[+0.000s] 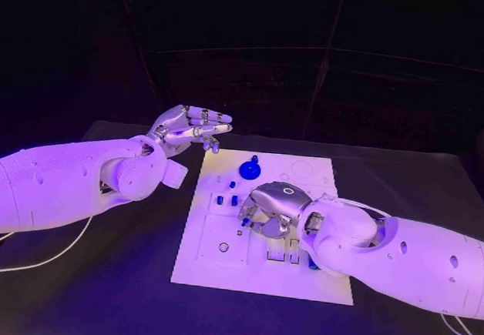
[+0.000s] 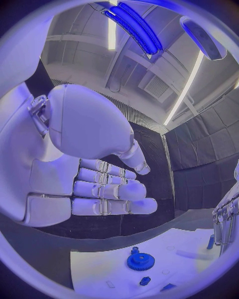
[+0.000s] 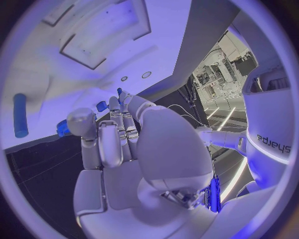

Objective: Assemble the parts on the task board

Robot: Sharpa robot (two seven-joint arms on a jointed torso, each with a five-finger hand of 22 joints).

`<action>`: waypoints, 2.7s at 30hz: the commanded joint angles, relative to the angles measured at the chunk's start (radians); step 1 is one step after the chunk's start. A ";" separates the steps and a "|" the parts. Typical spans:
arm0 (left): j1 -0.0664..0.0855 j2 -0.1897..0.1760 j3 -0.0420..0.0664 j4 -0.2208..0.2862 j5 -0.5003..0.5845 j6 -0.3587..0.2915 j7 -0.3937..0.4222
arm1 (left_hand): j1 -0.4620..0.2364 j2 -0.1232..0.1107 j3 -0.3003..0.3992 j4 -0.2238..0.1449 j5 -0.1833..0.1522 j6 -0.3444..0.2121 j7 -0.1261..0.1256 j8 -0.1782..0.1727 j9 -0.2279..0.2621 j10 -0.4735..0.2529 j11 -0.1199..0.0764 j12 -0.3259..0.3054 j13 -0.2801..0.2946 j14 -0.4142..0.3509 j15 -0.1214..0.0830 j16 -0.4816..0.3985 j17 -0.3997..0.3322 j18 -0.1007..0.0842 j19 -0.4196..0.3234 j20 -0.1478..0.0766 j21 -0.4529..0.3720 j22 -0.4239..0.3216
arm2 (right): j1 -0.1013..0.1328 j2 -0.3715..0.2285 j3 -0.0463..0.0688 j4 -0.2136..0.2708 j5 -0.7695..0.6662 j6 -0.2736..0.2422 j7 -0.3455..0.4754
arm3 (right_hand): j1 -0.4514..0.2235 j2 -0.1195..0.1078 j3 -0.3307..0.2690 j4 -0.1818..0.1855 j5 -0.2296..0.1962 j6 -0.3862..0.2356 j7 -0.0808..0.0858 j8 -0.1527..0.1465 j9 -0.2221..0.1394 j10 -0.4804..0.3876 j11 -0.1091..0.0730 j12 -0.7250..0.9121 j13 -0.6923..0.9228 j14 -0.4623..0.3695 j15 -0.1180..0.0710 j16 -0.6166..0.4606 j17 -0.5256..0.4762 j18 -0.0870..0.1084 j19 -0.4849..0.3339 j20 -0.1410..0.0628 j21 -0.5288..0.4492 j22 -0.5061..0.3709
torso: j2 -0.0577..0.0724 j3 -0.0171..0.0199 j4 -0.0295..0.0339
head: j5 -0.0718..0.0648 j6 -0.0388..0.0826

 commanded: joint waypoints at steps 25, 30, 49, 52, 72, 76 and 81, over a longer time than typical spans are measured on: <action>0.001 0.001 0.001 0.000 0.004 0.013 0.006 | 0.001 0.008 -0.004 -0.002 0.003 -0.005 0.002 -0.003 -0.001 -0.011 0.000 0.004 -0.001 -0.008 -0.001 -0.003 -0.001 0.007 -0.005 0.003 -0.006 -0.002 | -0.026 0.024 0.000 -0.025 -0.029 0.025 0.020 | -0.009 -0.002 0.007 -0.001 -0.003 0.007 0.002 0.001 0.001 0.004 0.003 -0.006 -0.002 0.046 -0.007 0.001 0.000 -0.001 0.002 0.000 0.002 -0.002 | 0.000 -0.0008 0.0004 | 0.009 -0.012; 0.001 0.000 0.001 0.000 0.004 0.014 0.005 | 0.001 0.008 -0.004 -0.002 0.003 -0.005 0.002 -0.003 -0.001 -0.011 0.000 0.004 -0.001 -0.008 -0.001 -0.003 -0.001 0.007 -0.005 0.003 -0.006 -0.002 | -0.028 0.031 0.000 -0.032 -0.030 0.034 0.020 | -0.010 -0.003 0.008 -0.002 -0.003 0.007 0.002 0.001 0.000 0.004 0.004 -0.007 -0.002 0.046 -0.007 0.001 -0.001 -0.001 0.002 0.000 0.002 -0.002 | 0.000 -0.0006 0.0008 | 0.010 -0.015; 0.002 0.000 0.001 0.000 0.004 0.019 0.000 | 0.000 0.008 -0.006 -0.002 0.003 -0.007 0.002 -0.003 -0.001 -0.013 0.001 0.005 -0.001 -0.009 0.000 -0.003 -0.002 0.007 -0.005 0.003 -0.007 -0.003 | -0.032 0.047 0.000 -0.046 -0.033 0.060 0.016 | -0.029 -0.016 0.007 0.000 -0.002 -0.008 0.008 -0.010 -0.004 -0.009 0.010 -0.019 -0.004 0.044 -0.002 0.000 -0.006 0.000 -0.004 0.002 -0.001 -0.009 | 0.000 -0.0009 0.0005 | 0.009 -0.017; 0.002 0.000 0.001 0.000 0.004 0.019 0.000 | 0.000 0.008 -0.006 -0.002 0.003 -0.007 0.002 -0.003 -0.001 -0.013 0.001 0.005 -0.001 -0.009 0.000 -0.003 -0.002 0.007 -0.005 0.003 -0.007 -0.003 | -0.032 0.048 0.000 -0.049 -0.033 0.056 0.015 | -0.048 -0.029 0.005 0.005 0.002 -0.034 0.018 -0.013 -0.008 -0.041 0.021 -0.038 -0.006 0.042 0.007 -0.004 -0.013 0.002 -0.012 0.009 -0.007 -0.019 | 0.000 -0.0011 0.0004 | 0.010 -0.017; 0.002 -0.001 0.001 -0.005 0.004 0.022 -0.005 | 0.001 0.009 -0.007 -0.003 0.003 -0.009 0.003 -0.003 -0.002 -0.015 0.001 0.005 -0.001 -0.010 0.000 -0.003 -0.003 0.007 -0.005 0.004 -0.008 -0.004 | -0.032 -0.020 0.000 0.009 0.010 -0.084 0.039 | -0.078 -0.064 -0.033 0.007 0.002 -0.179 0.028 -0.011 -0.009 -0.169 0.043 -0.030 -0.005 0.032 0.026 -0.016 -0.044 0.011 -0.038 0.031 -0.035 -0.068 | -0.002 -0.0002 0.0000 | 0.008 -0.013; 0.002 0.000 0.001 -0.008 0.004 0.022 -0.004 | 0.001 0.009 -0.007 -0.003 0.003 -0.009 0.003 -0.003 -0.002 -0.015 0.001 0.005 -0.001 -0.010 0.000 -0.003 -0.003 0.007 -0.005 0.004 -0.008 -0.004 | -0.025 -0.084 0.003 0.058 0.073 -0.121 0.023 | -0.077 -0.063 -0.039 0.006 0.003 -0.180 0.030 -0.011 -0.008 -0.170 0.044 -0.026 -0.004 0.031 0.026 -0.020 -0.052 0.013 -0.045 0.031 -0.043 -0.081 | -0.003 -0.0003 -0.0016 | 0.001 -0.004; 0.002 0.003 0.001 -0.013 0.004 0.023 -0.003 | 0.001 0.010 -0.007 -0.003 0.003 -0.009 0.003 -0.003 -0.002 -0.016 0.002 0.006 -0.001 -0.010 0.000 -0.003 -0.003 0.007 -0.005 0.004 -0.008 -0.004 | 0.022 -0.160 0.011 0.086 0.124 -0.093 -0.011 | -0.076 -0.068 -0.051 0.004 -0.008 -0.182 0.030 -0.011 -0.008 -0.180 0.044 -0.023 -0.005 0.029 0.027 -0.022 -0.056 0.014 -0.046 0.032 -0.045 -0.084 | -0.003 0.0001 -0.0026 | -0.010 0.008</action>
